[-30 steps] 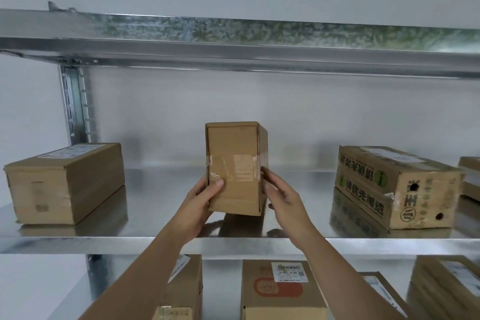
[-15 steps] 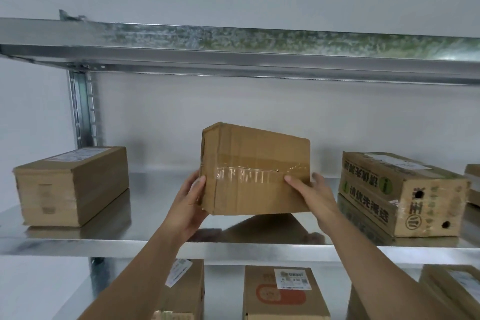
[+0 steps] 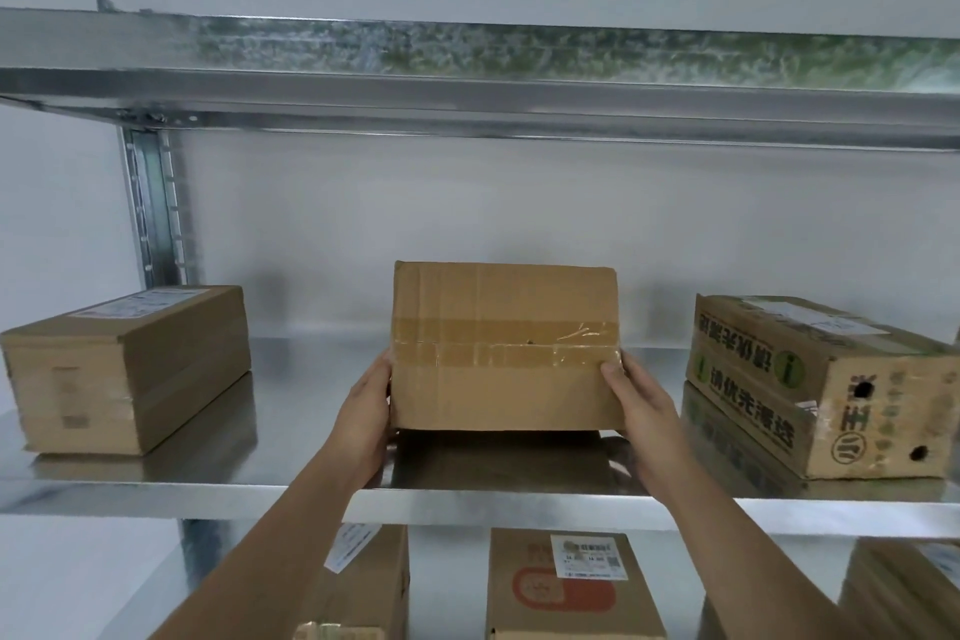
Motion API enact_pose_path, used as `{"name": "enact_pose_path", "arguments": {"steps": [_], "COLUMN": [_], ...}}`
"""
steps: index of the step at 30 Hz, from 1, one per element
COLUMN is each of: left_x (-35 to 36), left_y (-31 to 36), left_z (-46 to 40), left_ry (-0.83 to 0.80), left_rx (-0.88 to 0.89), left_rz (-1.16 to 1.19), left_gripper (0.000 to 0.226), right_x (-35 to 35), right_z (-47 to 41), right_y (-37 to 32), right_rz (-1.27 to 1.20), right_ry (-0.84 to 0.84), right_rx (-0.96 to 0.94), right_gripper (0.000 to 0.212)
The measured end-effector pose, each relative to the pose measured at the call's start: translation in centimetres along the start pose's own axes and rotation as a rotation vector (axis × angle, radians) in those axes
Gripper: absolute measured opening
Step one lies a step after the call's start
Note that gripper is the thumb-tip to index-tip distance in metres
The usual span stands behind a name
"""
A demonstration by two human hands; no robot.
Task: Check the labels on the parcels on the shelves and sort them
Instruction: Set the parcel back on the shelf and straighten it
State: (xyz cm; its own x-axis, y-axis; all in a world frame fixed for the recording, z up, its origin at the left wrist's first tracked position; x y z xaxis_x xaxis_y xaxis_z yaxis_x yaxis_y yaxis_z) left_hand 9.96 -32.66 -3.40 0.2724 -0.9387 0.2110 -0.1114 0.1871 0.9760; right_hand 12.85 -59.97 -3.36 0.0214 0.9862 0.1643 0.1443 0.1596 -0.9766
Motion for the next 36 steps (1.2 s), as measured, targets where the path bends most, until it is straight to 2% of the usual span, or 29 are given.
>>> {"name": "enact_pose_path", "arguments": {"steps": [13, 16, 18, 21, 24, 26, 29, 31, 34, 36], "left_x": [-0.2, -0.5, -0.7, -0.7, -0.6, -0.7, -0.9, -0.7, 0.1, 0.8], "left_y": [-0.2, -0.2, -0.3, -0.4, -0.5, -0.6, -0.6, -0.4, -0.2, -0.5], "left_z": [-0.1, -0.1, -0.1, -0.1, -0.3, -0.3, -0.3, -0.3, -0.2, -0.4], "left_ry": [0.012, -0.024, -0.078, -0.115, -0.103, -0.091, -0.055, 0.000, 0.036, 0.063], "left_rx": [-0.016, -0.060, -0.077, 0.015, 0.069, 0.074, 0.143, 0.221, 0.337, 0.418], "left_rz": [0.010, 0.045, 0.054, -0.002, 0.009, 0.019, -0.014, -0.073, -0.200, -0.338], "left_gripper": [0.043, 0.060, 0.073, 0.072, 0.082, 0.085, 0.078, 0.069, 0.072, 0.059], "right_x": [-0.2, -0.1, -0.1, 0.0, -0.2, -0.3, -0.4, -0.4, -0.3, 0.1], "right_z": [-0.1, 0.0, 0.0, -0.2, -0.2, -0.2, 0.0, 0.3, 1.0, 1.6], "right_y": [0.2, 0.1, -0.1, -0.3, -0.1, 0.1, -0.1, -0.2, -0.2, -0.3], "right_rz": [-0.020, -0.021, -0.009, 0.014, -0.044, -0.085, -0.022, -0.005, -0.005, 0.024], "right_ry": [0.018, 0.027, 0.043, 0.078, 0.057, -0.011, -0.094, -0.093, -0.092, -0.105], "right_rx": [0.033, 0.062, 0.067, 0.032, 0.060, 0.086, 0.059, -0.017, -0.073, -0.076], "right_gripper": [0.020, 0.015, 0.019, 0.020, 0.016, 0.034, 0.063, 0.066, 0.065, 0.065]}}
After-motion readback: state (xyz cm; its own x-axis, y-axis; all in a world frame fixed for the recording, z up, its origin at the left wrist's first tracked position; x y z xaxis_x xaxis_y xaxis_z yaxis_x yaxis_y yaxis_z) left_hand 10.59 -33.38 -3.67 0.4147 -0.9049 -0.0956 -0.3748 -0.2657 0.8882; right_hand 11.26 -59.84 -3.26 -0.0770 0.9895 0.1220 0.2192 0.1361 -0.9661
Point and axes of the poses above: each hand's wrist, its own z-axis away from the middle knuckle, its own x-axis out of the palm, y = z × x, the point moved 1 cm from there along -z, towards the middle knuckle, and after that the axes turned 2 degrees about y, right-handed, at the moved point
